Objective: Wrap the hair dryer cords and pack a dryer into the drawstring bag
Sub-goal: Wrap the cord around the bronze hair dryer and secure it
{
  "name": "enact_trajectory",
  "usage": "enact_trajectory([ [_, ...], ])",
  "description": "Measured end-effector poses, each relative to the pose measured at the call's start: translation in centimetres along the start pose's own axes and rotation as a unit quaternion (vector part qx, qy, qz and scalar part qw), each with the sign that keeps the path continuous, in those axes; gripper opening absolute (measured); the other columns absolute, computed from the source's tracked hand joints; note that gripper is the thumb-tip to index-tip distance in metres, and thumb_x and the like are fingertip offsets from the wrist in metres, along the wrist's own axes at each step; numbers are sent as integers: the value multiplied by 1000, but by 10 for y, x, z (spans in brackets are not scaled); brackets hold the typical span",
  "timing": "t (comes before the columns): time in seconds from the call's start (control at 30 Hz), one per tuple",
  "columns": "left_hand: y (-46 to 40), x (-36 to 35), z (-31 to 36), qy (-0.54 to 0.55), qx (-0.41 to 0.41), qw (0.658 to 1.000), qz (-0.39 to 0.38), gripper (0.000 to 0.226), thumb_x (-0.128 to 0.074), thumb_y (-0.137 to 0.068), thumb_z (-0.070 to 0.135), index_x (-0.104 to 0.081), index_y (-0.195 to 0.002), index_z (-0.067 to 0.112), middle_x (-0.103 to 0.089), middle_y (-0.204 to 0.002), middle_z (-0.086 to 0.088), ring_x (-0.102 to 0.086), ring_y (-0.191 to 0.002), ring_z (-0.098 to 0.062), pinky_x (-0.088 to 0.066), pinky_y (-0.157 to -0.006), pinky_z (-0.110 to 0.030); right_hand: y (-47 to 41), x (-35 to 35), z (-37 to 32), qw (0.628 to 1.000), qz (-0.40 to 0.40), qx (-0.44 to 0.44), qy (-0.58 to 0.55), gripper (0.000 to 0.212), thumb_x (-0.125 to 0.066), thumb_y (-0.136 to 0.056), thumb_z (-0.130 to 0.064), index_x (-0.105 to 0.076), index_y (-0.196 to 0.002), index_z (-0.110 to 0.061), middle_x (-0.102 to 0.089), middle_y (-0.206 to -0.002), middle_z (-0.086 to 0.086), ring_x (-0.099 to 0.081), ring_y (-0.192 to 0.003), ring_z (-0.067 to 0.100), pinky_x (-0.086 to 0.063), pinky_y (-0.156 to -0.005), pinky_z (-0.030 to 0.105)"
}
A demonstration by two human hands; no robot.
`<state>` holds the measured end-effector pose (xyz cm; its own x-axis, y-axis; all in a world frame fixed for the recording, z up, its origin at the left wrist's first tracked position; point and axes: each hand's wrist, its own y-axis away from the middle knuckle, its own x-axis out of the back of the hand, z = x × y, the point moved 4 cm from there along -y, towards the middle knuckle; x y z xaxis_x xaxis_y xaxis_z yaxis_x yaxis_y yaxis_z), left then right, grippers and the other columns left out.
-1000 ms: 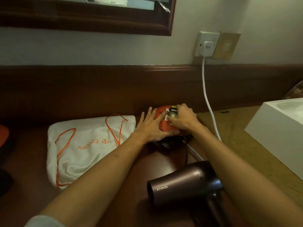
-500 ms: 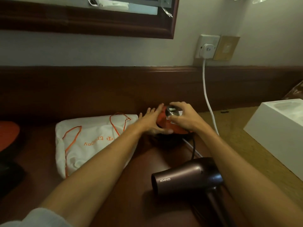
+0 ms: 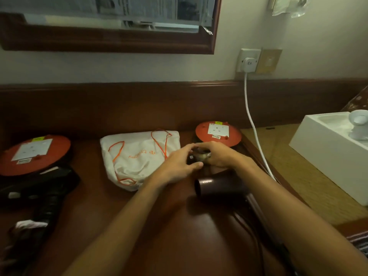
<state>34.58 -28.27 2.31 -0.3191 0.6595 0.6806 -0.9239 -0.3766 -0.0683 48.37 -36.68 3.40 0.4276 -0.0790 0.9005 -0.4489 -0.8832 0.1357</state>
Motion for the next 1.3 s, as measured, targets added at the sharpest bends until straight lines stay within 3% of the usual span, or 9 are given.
enact_trajectory([
  [0.17,11,-50,0,30,53,993,-98,109,-64,-83,71,11,-158,44,-39,-160,-11,-42,-144,-31,-35,-118,-46,77,10,12,979,171,-80,-71,50,-64,-94,-13,-54,-143,-15,-59,-141,8,-53,-133,26,-41,-109,36],
  [0.4,39,-78,-18,-53,-42,998,11,67,-59,-88,69,-52,-138,26,-60,-126,2,-58,-108,-14,-52,-97,-42,176,-37,24,958,200,-204,-33,74,-74,-89,-27,-35,-152,-18,-30,-156,6,-35,-144,27,-39,-115,50],
  [0.57,52,-79,-17,-102,-63,992,41,66,-49,-92,72,-53,-138,24,-59,-123,2,-48,-105,-13,-43,-92,-36,211,-52,47,948,128,-291,7,46,-68,-91,-38,-56,-129,-16,-62,-128,11,-61,-115,31,-52,-97,48],
  [0.77,71,-79,-25,-56,-12,997,57,70,-48,-91,73,-50,-139,23,-56,-121,0,-52,-108,-18,-48,-96,-42,228,-54,37,964,182,-196,3,27,-60,-98,-36,-65,-118,-18,-66,-114,7,-61,-102,24,-52,-87,42],
  [0.9,82,-60,-25,-118,14,992,34,84,-48,-90,74,-23,-156,28,-39,-152,-11,-39,-138,-31,-35,-115,-54,226,-30,15,968,195,-140,69,35,-59,-98,-40,-63,-129,-24,-66,-117,2,-61,-106,23,-50,-85,37],
  [1.0,86,-31,10,-191,-84,977,32,100,-70,-85,56,-5,-160,39,-5,-166,-5,-11,-153,-32,-17,-123,-53,218,0,-15,975,149,-105,124,34,-63,-95,-43,-63,-129,-34,-68,-114,-4,-64,-102,19,-53,-83,37],
  [1.1,83,-14,46,-212,-196,957,-4,90,-76,-77,62,-30,-154,44,8,-168,2,1,-155,-27,-8,-123,-51,200,20,-47,987,90,-66,112,23,-74,-87,-41,-69,-110,-38,-66,-99,-14,-66,-93,12,-58,-82,40],
  [1.2,84,-14,50,-149,-228,960,-64,64,-76,-79,61,-60,-137,38,-25,-166,6,-11,-153,-10,1,-125,-53,178,21,-73,996,37,-28,81,25,-85,-77,-38,-68,-94,-29,-67,-88,-10,-67,-80,10,-62,-74,40],
  [1.3,96,-16,32,-14,-180,981,-66,43,-78,-80,54,-72,-116,33,-69,-116,19,-53,-115,9,-11,-123,-50,167,28,-85,996,31,-26,78,33,-88,-73,-39,-66,-93,-26,-66,-89,-8,-65,-81,11,-61,-73,34],
])
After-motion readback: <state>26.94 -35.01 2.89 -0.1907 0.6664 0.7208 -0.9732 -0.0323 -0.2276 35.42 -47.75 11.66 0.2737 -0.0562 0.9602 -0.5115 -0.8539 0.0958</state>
